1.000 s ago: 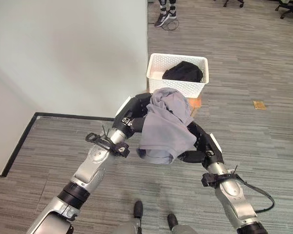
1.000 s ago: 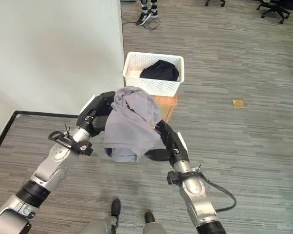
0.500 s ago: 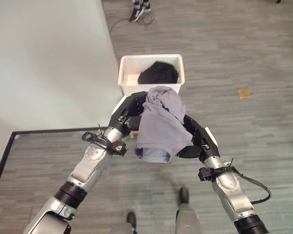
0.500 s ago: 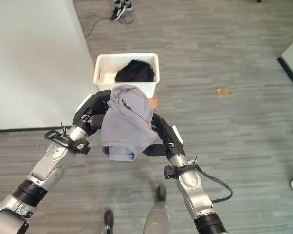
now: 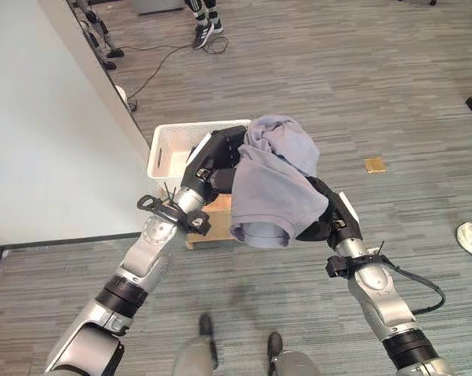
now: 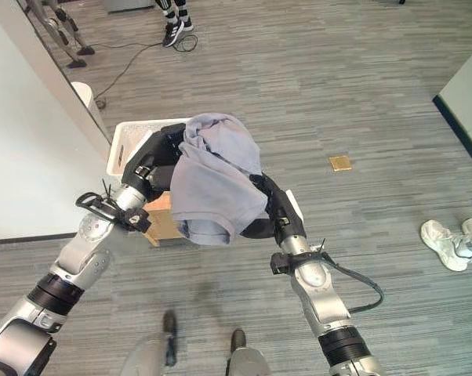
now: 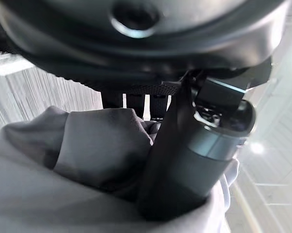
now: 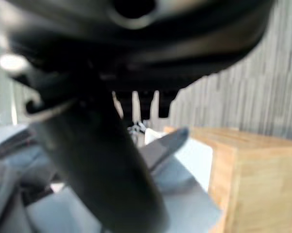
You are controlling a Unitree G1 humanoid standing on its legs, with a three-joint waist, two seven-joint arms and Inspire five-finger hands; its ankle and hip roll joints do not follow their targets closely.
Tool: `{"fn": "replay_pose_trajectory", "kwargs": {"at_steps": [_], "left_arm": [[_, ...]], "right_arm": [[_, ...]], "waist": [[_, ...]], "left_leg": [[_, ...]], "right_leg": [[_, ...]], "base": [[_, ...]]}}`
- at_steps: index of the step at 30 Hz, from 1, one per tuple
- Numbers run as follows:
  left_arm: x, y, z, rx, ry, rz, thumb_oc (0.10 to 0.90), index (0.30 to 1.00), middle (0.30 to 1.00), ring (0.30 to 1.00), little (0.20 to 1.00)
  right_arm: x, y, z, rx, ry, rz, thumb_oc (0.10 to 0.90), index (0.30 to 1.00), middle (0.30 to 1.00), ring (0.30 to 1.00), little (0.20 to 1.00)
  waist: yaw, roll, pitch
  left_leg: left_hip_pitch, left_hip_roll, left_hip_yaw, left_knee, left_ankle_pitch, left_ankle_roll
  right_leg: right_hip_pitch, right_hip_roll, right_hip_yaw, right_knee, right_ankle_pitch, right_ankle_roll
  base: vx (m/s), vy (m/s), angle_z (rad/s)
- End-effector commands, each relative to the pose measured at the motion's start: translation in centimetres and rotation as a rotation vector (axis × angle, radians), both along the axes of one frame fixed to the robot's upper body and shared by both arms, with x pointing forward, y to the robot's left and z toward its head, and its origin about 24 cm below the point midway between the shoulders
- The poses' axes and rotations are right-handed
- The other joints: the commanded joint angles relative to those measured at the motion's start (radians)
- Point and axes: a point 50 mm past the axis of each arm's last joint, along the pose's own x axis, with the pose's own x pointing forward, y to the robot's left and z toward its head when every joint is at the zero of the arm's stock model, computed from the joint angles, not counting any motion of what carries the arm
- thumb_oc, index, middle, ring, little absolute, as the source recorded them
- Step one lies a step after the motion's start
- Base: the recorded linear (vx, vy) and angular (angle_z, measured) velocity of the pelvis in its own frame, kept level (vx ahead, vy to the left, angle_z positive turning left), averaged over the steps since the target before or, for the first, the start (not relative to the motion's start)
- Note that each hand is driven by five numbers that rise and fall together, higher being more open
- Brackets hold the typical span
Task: Pick up bed clothes into laundry basket.
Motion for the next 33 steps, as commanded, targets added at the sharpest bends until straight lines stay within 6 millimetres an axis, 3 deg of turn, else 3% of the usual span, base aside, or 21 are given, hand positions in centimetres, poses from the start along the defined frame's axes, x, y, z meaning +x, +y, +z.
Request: {"fn": "replay_pose_trajectory", "kwargs": {"at_steps": [1, 6, 9, 14, 16, 18, 19, 21, 22, 25, 26, 27, 28, 30, 33], "left_arm": [[-0.6, -1.2, 8.8, -0.166, -0.366, -0.077, 0.4, 0.3, 0.3, 0.3, 0.3], [0.5, -2.4, 12.3, -0.128, -0.453, -0.063, 0.4, 0.3, 0.3, 0.3, 0.3], [0.6, -2.4, 13.3, -0.099, -0.497, -0.031, 0.4, 0.3, 0.3, 0.3, 0.3], [1.2, -2.4, 14.7, -0.107, -0.514, -0.004, 0.4, 0.3, 0.3, 0.3, 0.3], [1.3, -2.4, 14.4, -0.115, -0.498, -0.008, 0.4, 0.3, 0.3, 0.3, 0.3], [1.3, -2.3, 14.1, -0.105, -0.492, 0.004, 0.4, 0.3, 0.3, 0.3, 0.3], [1.3, -2.2, 13.9, -0.104, -0.487, 0.008, 0.4, 0.3, 0.3, 0.3, 0.3], [1.3, -2.3, 14.0, -0.08, -0.494, 0.015, 0.4, 0.3, 0.3, 0.3, 0.3], [1.5, -2.2, 13.9, -0.072, -0.487, 0.021, 0.4, 0.3, 0.3, 0.3, 0.3], [1.6, -2.1, 14.3, -0.047, -0.502, 0.027, 0.4, 0.3, 0.3, 0.3, 0.3], [1.6, -2.2, 14.2, -0.047, -0.501, 0.026, 0.4, 0.3, 0.3, 0.3, 0.3], [1.4, -2.8, 14.4, -0.025, -0.513, 0.0, 0.4, 0.3, 0.3, 0.3, 0.3], [1.4, -1.6, 14.3, -0.018, -0.539, 0.066, 0.4, 0.3, 0.3, 0.3, 0.3], [1.8, -2.0, 13.2, -0.009, -0.467, 0.014, 0.4, 0.3, 0.3, 0.3, 0.3], [1.9, -2.8, 12.6, -0.047, -0.439, -0.014, 0.4, 0.3, 0.3, 0.3, 0.3]], "right_arm": [[-0.3, 0.3, 3.4, 0.026, -0.181, 0.062, 0.8, 0.9, 0.9, 0.9, 0.9], [-0.9, 0.6, 2.0, 0.046, -0.123, 0.086, 0.8, 0.9, 0.9, 0.9, 0.9], [-0.9, 0.9, 2.0, 0.041, -0.124, 0.094, 0.8, 0.9, 0.9, 0.9, 0.9], [-0.4, 1.7, 2.1, 0.064, -0.123, 0.123, 0.8, 0.9, 0.9, 0.9, 0.9], [-0.2, 2.0, 2.4, 0.066, -0.133, 0.125, 0.8, 0.9, 0.9, 0.9, 0.9], [-0.1, 2.5, 2.8, 0.081, -0.154, 0.13, 0.8, 0.9, 0.9, 0.9, 0.9], [-0.1, 2.8, 2.9, 0.091, -0.157, 0.136, 0.8, 0.9, 0.9, 0.9, 0.9], [-0.1, 3.2, 2.7, 0.099, -0.15, 0.142, 0.8, 0.9, 0.9, 0.9, 0.9], [-0.1, 3.4, 2.5, 0.103, -0.14, 0.144, 0.8, 0.9, 0.9, 0.9, 0.9], [-0.1, 3.2, 2.2, 0.106, -0.122, 0.142, 0.8, 0.9, 0.9, 0.9, 0.9], [-0.1, 3.2, 2.2, 0.106, -0.122, 0.142, 0.8, 0.9, 0.9, 0.9, 0.9], [-0.2, 2.8, 2.2, 0.095, -0.121, 0.136, 0.8, 0.9, 0.9, 0.9, 0.9], [-0.2, 2.4, 2.5, 0.099, -0.137, 0.137, 0.8, 0.9, 0.9, 0.9, 0.9], [-0.4, 2.1, 1.8, 0.125, -0.091, 0.124, 0.8, 0.9, 0.9, 0.9, 0.9], [-0.7, 1.5, 1.3, 0.186, -0.071, 0.107, 0.8, 0.9, 0.9, 0.9, 0.9]], "waist": [[0.0, 0.003, -0.086], [-0.036, 0.012, -0.134], [-0.041, 0.004, -0.133], [-0.029, -0.021, -0.146], [-0.031, -0.012, -0.139], [-0.033, -0.004, -0.125], [-0.046, 0.004, -0.104], [-0.073, 0.025, -0.075], [-0.082, 0.026, -0.075], [-0.097, 0.018, -0.086], [-0.1, 0.02, -0.084], [-0.115, -0.001, -0.091], [-0.106, -0.017, -0.1], [-0.104, -0.028, -0.122], [-0.1, -0.054, -0.127]], "left_leg": [[0.073, 0.024, 0.022, 0.031, 0.02, -0.023], [0.155, 0.024, 0.05, -0.078, 0.0, -0.001], [0.152, 0.026, 0.089, -0.063, -0.007, -0.005], [0.147, 0.027, 0.117, 0.003, -0.074, 0.008], [0.166, 0.025, 0.124, 0.002, -0.098, 0.032], [0.194, 0.015, 0.137, 0.007, -0.125, 0.063], [0.216, 0.02, 0.135, 0.005, -0.128, 0.075], [0.254, 0.037, 0.114, -0.008, -0.133, 0.078], [0.277, 0.037, 0.109, -0.019, -0.142, 0.075], [0.315, 0.039, 0.084, -0.053, -0.163, 0.043], [0.318, 0.041, 0.081, -0.053, -0.163, 0.043], [0.322, 0.035, 0.035, -0.043, -0.192, 0.023], [0.324, 0.036, 0.02, -0.027, -0.202, 0.013], [0.306, 0.059, 0.02, 0.014, -0.195, -0.013], [0.217, 0.095, 0.016, 0.26, -0.061, -0.06]], "right_leg": [[-0.032, -0.009, 0.042, 0.019, -0.045, 0.094], [-0.027, -0.017, 0.063, -0.022, -0.04, 0.111], [-0.03, -0.022, 0.05, -0.047, -0.018, 0.12], [-0.025, -0.042, 0.046, -0.032, -0.027, 0.139], [-0.081, -0.046, 0.054, 0.118, -0.033, 0.162], [-0.191, -0.058, 0.077, 0.363, 0.033, 0.222], [-0.236, -0.057, 0.089, 0.482, 0.067, 0.235], [-0.322, -0.016, 0.121, 0.576, 0.057, 0.221], [-0.342, -0.02, 0.123, 0.553, 0.044, 0.212], [-0.335, -0.07, 0.126, 0.328, 0.016, 0.204], [-0.329, -0.07, 0.122, 0.322, 0.017, 0.204], [-0.313, -0.059, 0.2, 0.115, 0.039, 0.208], [-0.287, -0.068, 0.191, 0.095, 0.052, 0.204], [-0.261, -0.07, 0.188, 0.11, 0.042, 0.196], [-0.191, -0.072, 0.132, 0.063, 0.054, 0.154]], "base": [[0.15, 0.047, -0.69], [0.14, 0.071, -0.01], [0.05, 0.039, -0.08], [0.08, 0.048, -0.11], [0.06, 0.117, -0.15], [0.07, 0.161, -0.37], [0.09, 0.164, -0.4], [0.15, 0.104, -0.26], [0.26, 0.002, 0.0], [0.29, -0.087, 0.17], [0.32, -0.206, 0.35], [0.34, -0.277, 0.47], [0.38, -0.32, 0.74], [0.25, -0.263, 1.13], [0.22, -0.316, 1.04]]}}
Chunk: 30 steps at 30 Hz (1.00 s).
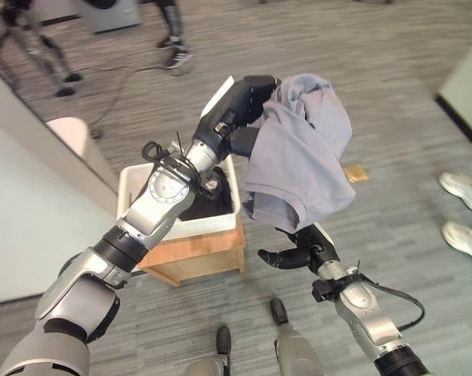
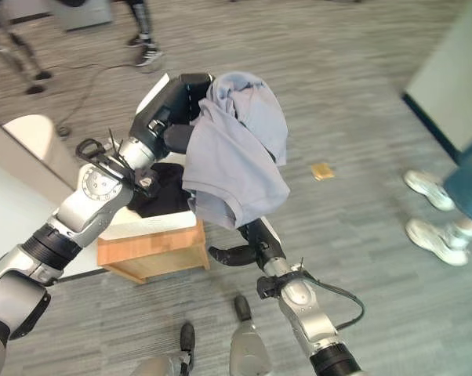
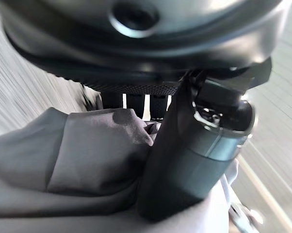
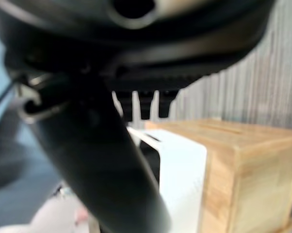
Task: Pick up bed clothes into laundry basket.
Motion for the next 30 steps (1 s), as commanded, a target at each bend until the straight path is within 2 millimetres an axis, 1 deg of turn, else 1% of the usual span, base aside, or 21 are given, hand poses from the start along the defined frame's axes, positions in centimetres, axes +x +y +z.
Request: {"fn": "replay_pose_trajectory", "kwargs": {"at_steps": [1, 2, 4, 5, 6, 7, 8, 9, 10, 11, 12, 13, 14, 16, 17, 18, 21, 22, 23, 25, 30], "left_arm": [[-0.3, 0.3, 6.9, -0.182, -0.248, -0.025, 0.4, 0.3, 0.3, 0.3, 0.3], [-0.1, 0.4, 7.1, -0.174, -0.245, -0.018, 0.4, 0.3, 0.3, 0.3, 0.3], [0.3, 0.5, 7.6, -0.166, -0.241, -0.011, 0.4, 0.3, 0.3, 0.3, 0.3], [0.4, 0.6, 7.6, -0.156, -0.237, -0.013, 0.4, 0.3, 0.3, 0.3, 0.3], [0.5, 0.8, 7.5, -0.15, -0.24, -0.002, 0.4, 0.3, 0.3, 0.3, 0.3], [0.5, 0.7, 7.4, -0.126, -0.236, -0.012, 0.4, 0.3, 0.3, 0.3, 0.3], [0.6, 0.9, 7.7, -0.091, -0.263, 0.021, 0.4, 0.3, 0.3, 0.3, 0.3], [0.7, 1.0, 7.7, -0.07, -0.26, 0.02, 0.4, 0.3, 0.3, 0.3, 0.3], [0.7, 1.0, 7.8, -0.07, -0.26, 0.02, 0.4, 0.3, 0.3, 0.3, 0.3], [0.9, 1.0, 7.9, -0.065, -0.255, 0.03, 0.4, 0.3, 0.3, 0.3, 0.3], [0.9, 1.0, 7.9, -0.065, -0.255, 0.029, 0.4, 0.3, 0.3, 0.3, 0.3], [1.8, 2.1, 7.7, -0.049, -0.227, 0.089, 0.4, 0.3, 0.3, 0.3, 0.3], [1.8, 2.1, 7.7, -0.049, -0.227, 0.089, 0.4, 0.3, 0.3, 0.3, 0.3], [2.4, 3.6, 8.5, -0.009, -0.244, 0.176, 0.4, 0.3, 0.3, 0.3, 0.3], [2.8, 4.9, 8.9, 0.014, -0.247, 0.233, 0.4, 0.3, 0.3, 0.3, 0.3], [2.8, 4.9, 8.9, 0.015, -0.248, 0.233, 0.4, 0.3, 0.3, 0.3, 0.3], [3.0, 6.6, 9.4, 0.028, -0.253, 0.305, 0.4, 0.3, 0.3, 0.3, 0.3], [2.9, 8.3, 10.5, 0.105, -0.3, 0.394, 0.4, 0.3, 0.3, 0.3, 0.3], [2.9, 8.3, 10.5, 0.106, -0.301, 0.394, 0.4, 0.3, 0.3, 0.3, 0.3], [2.7, 8.8, 11.1, 0.167, -0.343, 0.444, 0.4, 0.3, 0.3, 0.3, 0.3], [2.7, 10.0, 11.0, 0.28, -0.367, 0.522, 0.4, 0.3, 0.3, 0.3, 0.3]], "right_arm": [[0.7, -0.6, 4.6, 0.121, -0.222, 0.022, 0.8, 0.9, 0.9, 0.9, 0.9], [0.5, -1.0, 4.3, 0.115, -0.21, 0.015, 0.8, 0.9, 0.9, 0.9, 0.9], [-0.1, -2.2, 3.7, 0.087, -0.184, -0.03, 0.8, 0.9, 0.9, 0.9, 0.9], [-0.5, -2.8, 3.4, 0.082, -0.172, -0.058, 0.8, 0.9, 0.9, 0.9, 0.9], [-1.0, -3.4, 3.3, 0.096, -0.172, -0.079, 0.8, 0.9, 0.9, 0.9, 0.9], [-1.3, -3.7, 2.9, 0.1, -0.151, -0.09, 0.8, 0.9, 0.9, 0.9, 0.9], [-1.8, -4.2, 2.3, 0.105, -0.133, -0.119, 0.8, 0.9, 0.9, 0.9, 0.9], [-2.0, -4.4, 1.9, 0.1, -0.117, -0.131, 0.8, 0.9, 0.9, 0.9, 0.9], [-2.0, -4.4, 1.9, 0.1, -0.117, -0.131, 0.8, 0.9, 0.9, 0.9, 0.9], [-2.6, -4.7, 1.1, 0.11, -0.089, -0.151, 0.8, 0.9, 0.9, 0.9, 0.9], [-2.7, -4.7, 1.1, 0.11, -0.089, -0.152, 0.8, 0.9, 0.9, 0.9, 0.9], [-3.1, -4.4, 0.4, 0.121, -0.058, -0.139, 0.8, 0.9, 0.9, 0.9, 0.9], [-3.1, -4.4, 0.4, 0.121, -0.058, -0.139, 0.8, 0.9, 0.9, 0.9, 0.9], [-3.4, -3.6, -0.3, 0.137, -0.032, -0.11, 0.8, 0.9, 0.9, 0.9, 0.9], [-3.6, -3.0, -0.6, 0.139, -0.018, -0.085, 0.8, 0.9, 0.9, 0.9, 0.9], [-3.6, -3.0, -0.6, 0.14, -0.018, -0.084, 0.8, 0.9, 0.9, 0.9, 0.9], [-3.8, -2.5, -1.0, 0.143, 0.0, -0.067, 0.8, 0.9, 0.9, 0.9, 0.9], [-4.1, -2.4, -1.3, 0.132, 0.01, -0.058, 0.8, 0.9, 0.9, 0.9, 0.9], [-4.1, -2.4, -1.3, 0.133, 0.01, -0.058, 0.8, 0.9, 0.9, 0.9, 0.9], [-4.3, -2.6, -1.4, 0.119, 0.009, -0.063, 0.8, 0.9, 0.9, 0.9, 0.9], [-4.4, -2.6, -1.4, 0.109, 0.007, -0.06, 0.8, 0.9, 0.9, 0.9, 0.9]], "waist": [[0.002, -0.05, -0.104], [0.0, -0.051, -0.1], [-0.011, -0.044, -0.101], [-0.016, -0.035, -0.103], [-0.018, -0.024, -0.101], [-0.022, -0.018, -0.103], [-0.023, -0.013, -0.105], [-0.017, -0.009, -0.106], [-0.017, -0.009, -0.107], [-0.024, -0.003, -0.121], [-0.024, -0.004, -0.121], [-0.024, 0.005, -0.142], [-0.024, 0.005, -0.142], [-0.025, 0.01, -0.16], [-0.023, 0.01, -0.168], [-0.021, 0.009, -0.168], [-0.018, 0.008, -0.173], [-0.014, 0.004, -0.172], [-0.014, 0.004, -0.172], [-0.011, 0.003, -0.169], [-0.004, -0.007, -0.152]], "left_leg": [[-0.016, 0.064, 0.072, 0.377, 0.023, -0.077], [-0.037, 0.076, 0.107, 0.375, 0.023, -0.071], [-0.074, 0.107, 0.235, 0.264, 0.004, -0.066], [-0.079, 0.1, 0.29, 0.201, -0.003, -0.06], [-0.103, 0.088, 0.334, 0.158, 0.03, -0.063], [-0.08, 0.08, 0.309, 0.142, 0.013, -0.062], [-0.093, 0.078, 0.297, 0.143, 0.046, -0.072], [-0.076, 0.056, 0.255, 0.114, 0.028, -0.069], [-0.078, 0.056, 0.255, 0.111, 0.032, -0.069], [-0.054, 0.052, 0.268, 0.057, 0.029, -0.068], [-0.051, 0.052, 0.269, 0.053, 0.031, -0.067], [-0.008, 0.034, 0.262, -0.01, 0.025, -0.055], [-0.008, 0.034, 0.262, -0.01, 0.025, -0.055], [0.03, 0.023, 0.28, -0.069, 0.022, -0.045], [0.048, 0.016, 0.298, -0.099, 0.022, -0.039], [0.049, 0.016, 0.3, -0.101, 0.023, -0.039], [0.062, 0.01, 0.317, -0.123, 0.018, -0.032], [0.057, 0.005, 0.328, -0.127, 0.019, -0.03], [0.057, 0.005, 0.328, -0.127, 0.019, -0.03], [0.053, 0.001, 0.329, -0.128, 0.017, -0.028], [0.039, -0.004, 0.325, -0.127, 0.014, -0.023]], "right_leg": [[0.122, -0.073, -0.022, -0.071, -0.038, 0.054], [0.147, -0.076, -0.041, -0.091, -0.046, 0.051], [0.193, -0.089, -0.091, -0.122, -0.061, 0.053], [0.21, -0.088, -0.112, -0.133, -0.064, 0.057], [0.218, -0.081, -0.135, -0.133, -0.065, 0.057], [0.221, -0.079, -0.137, -0.126, -0.079, 0.062], [0.224, -0.077, -0.15, -0.134, -0.079, 0.06], [0.235, -0.078, -0.153, -0.144, -0.082, 0.067], [0.233, -0.077, -0.153, -0.145, -0.079, 0.067], [0.244, -0.076, -0.167, -0.171, -0.071, 0.07], [0.246, -0.076, -0.167, -0.173, -0.071, 0.071], [0.254, -0.073, -0.169, -0.202, -0.064, 0.081], [0.254, -0.073, -0.169, -0.202, -0.064, 0.081], [0.251, -0.075, -0.17, -0.221, -0.051, 0.094], [0.247, -0.076, -0.163, -0.231, -0.045, 0.104], [0.247, -0.076, -0.161, -0.231, -0.044, 0.104], [0.235, -0.08, -0.153, -0.227, -0.035, 0.115], [0.224, -0.085, -0.155, -0.229, -0.028, 0.121], [0.224, -0.085, -0.155, -0.229, -0.028, 0.121], [0.219, -0.089, -0.162, -0.229, -0.026, 0.124], [0.201, -0.095, -0.164, -0.225, -0.017, 0.133]], "base": [[0.14, -0.264, 0.65], [0.12, -0.214, 0.49], [0.11, -0.121, 0.39], [0.1, -0.061, 0.64], [0.08, -0.017, 0.95], [0.07, 0.001, 1.02], [0.08, 0.02, 0.67], [0.06, 0.007, 0.18], [0.07, 0.027, -0.13], [0.04, 0.018, -0.17], [0.13, 0.085, -0.04], [0.09, 0.066, 0.0], [0.13, 0.116, -0.08], [0.07, 0.121, -0.21], [0.03, 0.101, -0.14], [0.03, 0.079, -0.11], [0.01, 0.075, -0.1], [-0.01, 0.07, -0.03], [-0.01, 0.065, -0.05], [-0.01, 0.04, 0.04], [-0.03, 0.032, 0.09]]}}
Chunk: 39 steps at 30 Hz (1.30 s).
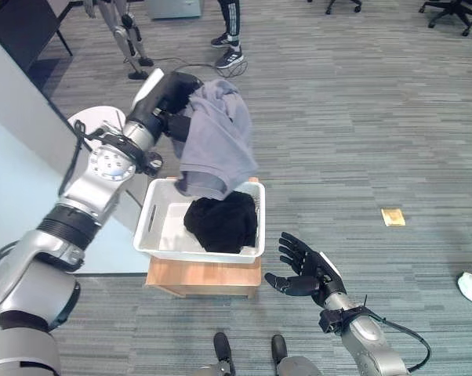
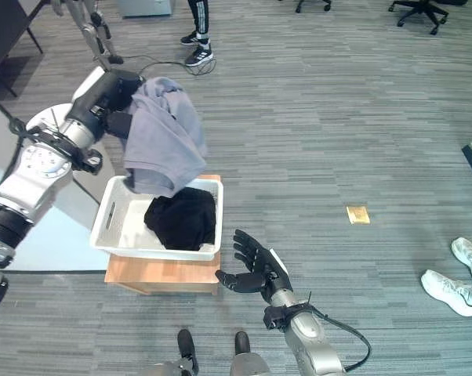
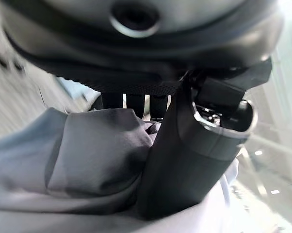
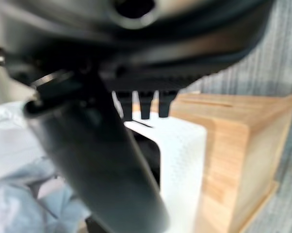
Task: Pick up bed clothes into laundry basket.
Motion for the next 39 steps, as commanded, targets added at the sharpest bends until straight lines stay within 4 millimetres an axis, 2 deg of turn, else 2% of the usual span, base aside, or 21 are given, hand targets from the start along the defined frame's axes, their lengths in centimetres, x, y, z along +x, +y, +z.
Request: {"fn": "replay_pose_trajectory", "kwargs": {"at_steps": [1, 4, 16, 17, 24, 28, 32, 33, 34, 35, 39], "left_arm": [[-0.6, -1.1, 8.4, -0.012, -0.319, -0.013, 0.4, 0.3, 0.3, 0.3, 0.3], [-0.6, -0.9, 8.1, 0.036, -0.32, 0.01, 0.4, 0.3, 0.3, 0.3, 0.3], [1.0, -0.2, 5.7, 0.014, -0.238, 0.104, 0.4, 0.3, 0.3, 0.3, 0.3], [1.2, 0.1, 5.4, 0.003, -0.222, 0.126, 0.4, 0.3, 0.3, 0.3, 0.3], [1.3, 1.6, 4.3, -0.066, -0.187, 0.174, 0.4, 0.3, 0.3, 0.3, 0.3], [1.3, 1.8, 3.1, -0.076, -0.161, 0.183, 0.4, 0.3, 0.3, 0.3, 0.3], [1.6, 0.9, 0.0, -0.053, -0.082, 0.167, 0.4, 0.3, 0.3, 0.3, 0.3], [1.6, 0.4, -0.8, -0.04, -0.06, 0.155, 0.759, 0.839, 0.839, 0.839, 0.839], [1.6, 0.4, -0.8, -0.04, -0.06, 0.155, 0.759, 0.839, 0.839, 0.839, 0.839], [1.7, -0.3, -2.3, 0.0, -0.004, 0.129, 0.8, 0.9, 0.9, 0.9, 0.9], [1.5, -1.8, -3.6, 0.038, 0.015, 0.078, 0.8, 0.9, 0.9, 0.9, 0.9]], "right_arm": [[0.8, -1.1, 3.0, -0.024, -0.176, 0.001, 0.8, 0.9, 0.9, 0.9, 0.9], [0.9, -1.0, 3.2, -0.029, -0.188, 0.009, 0.8, 0.9, 0.9, 0.9, 0.9], [2.1, 0.5, 4.3, -0.034, -0.243, 0.078, 0.8, 0.9, 0.9, 0.9, 0.9], [2.3, 0.6, 4.5, -0.035, -0.251, 0.084, 0.8, 0.9, 0.9, 0.9, 0.9], [2.3, 0.7, 4.7, -0.034, -0.259, 0.085, 0.8, 0.9, 0.9, 0.9, 0.9], [2.5, 0.7, 4.9, -0.033, -0.269, 0.08, 0.8, 0.9, 0.9, 0.9, 0.9], [2.8, 1.3, 5.2, -0.033, -0.284, 0.1, 0.8, 0.9, 0.9, 0.9, 0.9], [2.8, 1.4, 5.1, -0.033, -0.283, 0.103, 0.8, 0.9, 0.9, 0.9, 0.9], [2.8, 1.4, 5.1, -0.033, -0.283, 0.103, 0.8, 0.9, 0.9, 0.9, 0.9], [2.9, 1.4, 5.2, -0.038, -0.284, 0.106, 0.8, 0.9, 0.9, 0.9, 0.9], [2.9, 1.2, 5.4, -0.043, -0.292, 0.098, 0.8, 0.9, 0.9, 0.9, 0.9]], "waist": [[0.016, -0.005, -0.106], [0.021, -0.015, -0.096], [0.025, -0.043, -0.045], [0.024, -0.054, -0.032], [0.03, -0.082, -0.011], [0.033, -0.089, -0.002], [0.039, -0.095, 0.011], [0.04, -0.095, 0.012], [0.04, -0.095, 0.012], [0.04, -0.092, 0.015], [0.044, -0.085, 0.016]], "left_leg": [[0.039, 0.051, 0.051, 0.004, -0.091, -0.058], [0.028, 0.052, 0.043, 0.004, -0.09, -0.057], [-0.008, 0.061, 0.035, 0.008, -0.083, -0.057], [-0.016, 0.064, 0.038, 0.009, -0.08, -0.057], [-0.028, 0.071, 0.046, 0.01, -0.08, -0.058], [-0.037, 0.073, 0.046, 0.011, -0.078, -0.059], [-0.045, 0.073, 0.043, 0.014, -0.078, -0.058], [-0.046, 0.073, 0.044, 0.014, -0.079, -0.058], [-0.046, 0.073, 0.044, 0.014, -0.079, -0.058], [-0.048, 0.071, 0.044, 0.015, -0.08, -0.057], [-0.042, 0.067, 0.043, 0.015, -0.085, -0.054]], "right_leg": [[-0.061, -0.075, 0.016, 0.03, -0.024, 0.134], [-0.07, -0.075, 0.024, 0.028, -0.02, 0.134], [-0.109, -0.065, 0.035, 0.036, -0.013, 0.129], [-0.122, -0.061, 0.038, 0.038, -0.01, 0.128], [-0.138, -0.053, 0.047, 0.037, 0.0, 0.129], [-0.147, -0.051, 0.05, 0.035, 0.003, 0.127], [-0.156, -0.051, 0.052, 0.036, 0.005, 0.124], [-0.157, -0.051, 0.051, 0.037, 0.004, 0.124], [-0.157, -0.051, 0.051, 0.037, 0.004, 0.124], [-0.158, -0.051, 0.052, 0.038, 0.004, 0.124], [-0.155, -0.054, 0.049, 0.04, 0.0, 0.123]], "base": [[-0.04, 0.018, -0.01], [-0.03, 0.011, -0.05], [-0.02, 0.002, 0.0], [-0.06, -0.001, -0.02], [-0.03, -0.002, -0.06], [-0.02, 0.004, -0.08], [0.0, 0.0, 0.0], [0.0, 0.0, 0.0], [0.0, 0.0, 0.0], [0.0, 0.0, 0.0], [0.0, 0.0, 0.0]]}}
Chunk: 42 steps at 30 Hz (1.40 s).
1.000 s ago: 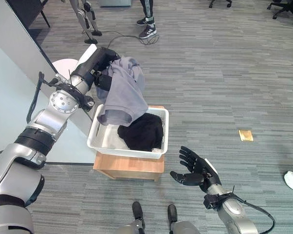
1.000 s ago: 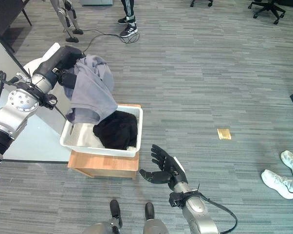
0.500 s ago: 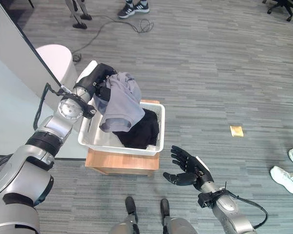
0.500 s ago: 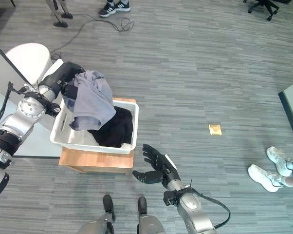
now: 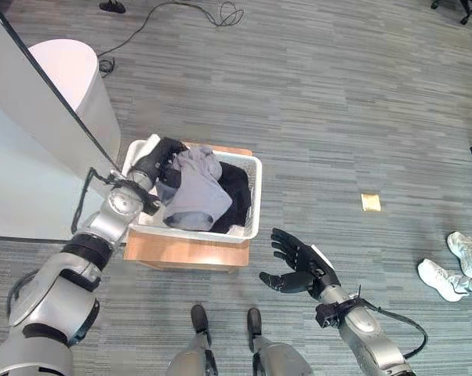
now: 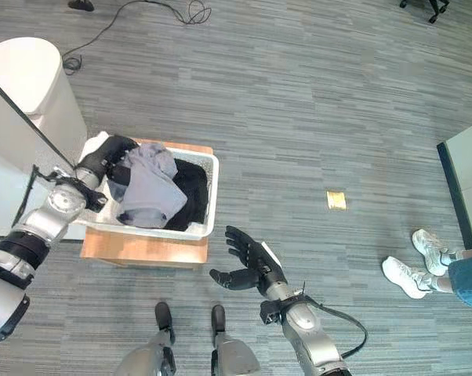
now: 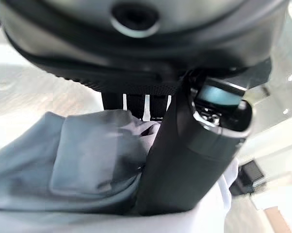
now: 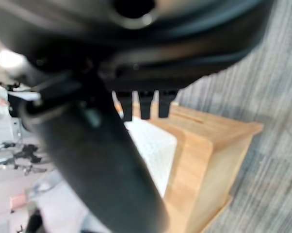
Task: Pick up bed clothes into laundry basket.
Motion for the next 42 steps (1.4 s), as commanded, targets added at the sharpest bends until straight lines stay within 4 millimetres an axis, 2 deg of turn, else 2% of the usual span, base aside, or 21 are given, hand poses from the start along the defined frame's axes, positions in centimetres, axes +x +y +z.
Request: {"fn": "replay_pose_trajectory", "kwargs": {"at_steps": [1, 6, 8, 12, 15, 17, 18, 20, 22, 23, 26, 27, 29, 32, 34, 38, 42], "left_arm": [[1.1, -2.9, 6.7, -0.035, -0.256, -0.102, 0.8, 0.9, 0.9, 0.9, 0.9], [-0.1, -4.3, 6.5, -0.028, -0.285, -0.19, 0.8, 0.9, 0.9, 0.9, 0.9], [-0.9, -4.6, 6.5, -0.089, -0.291, -0.235, 0.8, 0.9, 0.9, 0.9, 0.9], [-2.2, -5.1, 8.1, -0.113, -0.355, -0.316, 0.8, 0.9, 0.9, 0.9, 0.9], [-3.9, -4.5, 9.9, -0.226, -0.439, -0.376, 0.8, 0.9, 0.9, 0.9, 0.9], [-4.4, -4.1, 10.2, -0.266, -0.458, -0.384, 0.8, 0.9, 0.9, 0.9, 0.9], [-5.6, -2.6, 10.0, -0.368, -0.481, -0.376, 0.8, 0.9, 0.9, 0.9, 0.9], [-6.8, -1.1, 8.2, -0.482, -0.461, -0.344, 0.8, 0.9, 0.9, 0.9, 0.9], [-8.2, 0.3, 4.9, -0.664, -0.38, -0.305, 0.8, 0.9, 0.9, 0.9, 0.9], [-8.7, 0.6, 3.1, -0.768, -0.326, -0.291, 0.8, 0.9, 0.9, 0.9, 0.9], [-11.2, 1.6, -4.8, -1.156, -0.112, -0.138, 0.8, 0.9, 0.9, 0.9, 0.9], [-12.2, 1.5, -6.9, -1.253, -0.055, -0.098, 0.8, 0.9, 0.9, 0.9, 0.9], [-14.7, 1.3, -9.7, -1.328, 0.034, -0.054, 0.8, 0.9, 0.9, 0.9, 0.9], [-15.4, 0.0, -11.4, -1.414, 0.112, -0.061, 0.8, 0.9, 0.9, 0.9, 0.9], [-15.3, -1.9, -12.6, -1.497, 0.185, -0.068, 0.8, 0.9, 0.9, 0.9, 0.9], [-14.4, -3.8, -12.5, -1.419, 0.222, -0.108, 0.8, 0.9, 0.9, 0.9, 0.9], [-13.9, -4.6, -12.6, -1.361, 0.234, -0.11, 0.8, 0.9, 0.9, 0.9, 0.9]], "right_arm": [[0.8, -0.5, 3.8, 0.026, -0.218, -0.011, 0.8, 0.9, 0.9, 0.9, 0.9], [0.9, -1.1, 4.0, 0.003, -0.225, -0.035, 0.8, 0.9, 0.9, 0.9, 0.9], [0.9, -1.3, 4.1, -0.001, -0.228, -0.044, 0.8, 0.9, 0.9, 0.9, 0.9], [0.8, -1.5, 4.0, -0.015, -0.222, -0.045, 0.8, 0.9, 0.9, 0.9, 0.9], [0.7, -1.9, 4.2, -0.039, -0.23, -0.045, 0.8, 0.9, 0.9, 0.9, 0.9], [0.8, -2.1, 4.5, -0.051, -0.244, -0.053, 0.8, 0.9, 0.9, 0.9, 0.9], [0.9, -2.8, 5.2, -0.068, -0.276, -0.086, 0.8, 0.9, 0.9, 0.9, 0.9], [0.7, -4.0, 5.5, -0.076, -0.294, -0.142, 0.8, 0.9, 0.9, 0.9, 0.9], [0.3, -5.2, 5.6, -0.087, -0.297, -0.198, 0.8, 0.9, 0.9, 0.9, 0.9], [0.1, -5.9, 5.6, -0.088, -0.299, -0.233, 0.8, 0.9, 0.9, 0.9, 0.9], [-1.2, -7.8, 5.3, -0.108, -0.289, -0.321, 0.8, 0.9, 0.9, 0.9, 0.9], [-1.7, -8.4, 5.2, -0.117, -0.283, -0.347, 0.8, 0.9, 0.9, 0.9, 0.9], [-2.6, -9.2, 4.9, -0.134, -0.274, -0.399, 0.8, 0.9, 0.9, 0.9, 0.9], [-2.9, -8.9, 4.1, -0.131, -0.254, -0.409, 0.8, 0.9, 0.9, 0.9, 0.9], [-2.8, -7.9, 3.8, -0.111, -0.246, -0.398, 0.8, 0.9, 0.9, 0.9, 0.9], [-3.0, -6.0, 3.3, -0.069, -0.228, -0.325, 0.8, 0.9, 0.9, 0.9, 0.9], [-3.0, -5.0, 3.0, -0.054, -0.215, -0.282, 0.8, 0.9, 0.9, 0.9, 0.9]], "waist": [[0.03, 0.03, -0.054], [0.039, 0.041, -0.051], [0.046, 0.048, -0.054], [0.058, 0.06, -0.061], [0.072, 0.075, -0.072], [0.075, 0.079, -0.076], [0.082, 0.087, -0.083], [0.087, 0.09, -0.088], [0.086, 0.094, -0.099], [0.086, 0.092, -0.104], [0.081, 0.091, -0.121], [0.081, 0.09, -0.127], [0.081, 0.089, -0.136], [0.083, 0.087, -0.149], [0.08, 0.083, -0.156], [0.073, 0.079, -0.164], [0.068, 0.073, -0.168]], "left_leg": [[0.063, 0.05, 0.015, 0.014, -0.095, -0.062], [0.067, 0.047, 0.008, 0.015, -0.098, -0.062], [0.07, 0.046, 0.004, 0.013, -0.098, -0.062], [0.074, 0.045, -0.003, 0.013, -0.099, -0.063], [0.084, 0.04, -0.014, 0.013, -0.102, -0.063], [0.087, 0.039, -0.016, 0.012, -0.103, -0.063], [0.095, 0.038, -0.019, 0.012, -0.106, -0.064], [0.103, 0.037, -0.02, 0.012, -0.109, -0.065], [0.112, 0.036, -0.016, 0.014, -0.115, -0.064], [0.115, 0.037, -0.014, 0.014, -0.118, -0.064], [0.134, 0.039, -0.006, 0.018, -0.132, -0.06], [0.132, 0.04, -0.003, 0.02, -0.131, -0.059], [0.133, 0.045, 0.001, 0.031, -0.139, -0.055], [0.142, 0.049, 0.007, 0.037, -0.145, -0.051], [0.148, 0.051, 0.008, 0.04, -0.149, -0.049], [0.155, 0.051, 0.003, 0.046, -0.155, -0.046], [0.16, 0.049, 0.006, 0.046, -0.159, -0.041]], "right_leg": [[-0.035, -0.07, 0.017, 0.039, -0.027, 0.107], [-0.028, -0.072, 0.009, 0.039, -0.03, 0.106], [-0.025, -0.072, 0.005, 0.038, -0.032, 0.105], [-0.015, -0.073, -0.002, 0.035, -0.035, 0.104], [-0.001, -0.075, -0.014, 0.032, -0.04, 0.101], [0.002, -0.075, -0.016, 0.032, -0.042, 0.101], [0.012, -0.077, -0.019, 0.028, -0.044, 0.101], [0.02, -0.079, -0.02, 0.026, -0.047, 0.099], [0.027, -0.08, -0.016, 0.025, -0.05, 0.095], [0.03, -0.079, -0.012, 0.025, -0.051, 0.093], [0.046, -0.078, -0.003, 0.023, -0.057, 0.088], [0.041, -0.076, 0.001, 0.024, -0.054, 0.085], [0.041, -0.072, 0.009, 0.027, -0.056, 0.081], [0.046, -0.068, 0.014, 0.034, -0.061, 0.078], [0.048, -0.065, 0.017, 0.041, -0.065, 0.076], [0.055, -0.064, 0.022, 0.047, -0.073, 0.073], [0.052, -0.064, 0.029, 0.053, -0.074, 0.073]], "base": [[0.0, 0.0, 0.0], [0.0, 0.0, 0.0], [0.0, 0.0, 0.0], [0.01, -0.012, 0.02], [0.04, -0.023, 0.06], [0.03, -0.014, 0.08], [0.03, -0.005, 0.12], [0.04, -0.003, 0.07], [0.04, -0.004, -0.01], [0.05, 0.002, 0.03], [0.04, 0.002, 0.0], [0.03, -0.007, -0.2], [0.02, -0.009, -0.12], [0.02, -0.007, -0.08], [0.0, 0.0, 0.0], [-0.02, 0.011, -0.1], [-0.01, 0.003, -0.02]]}}
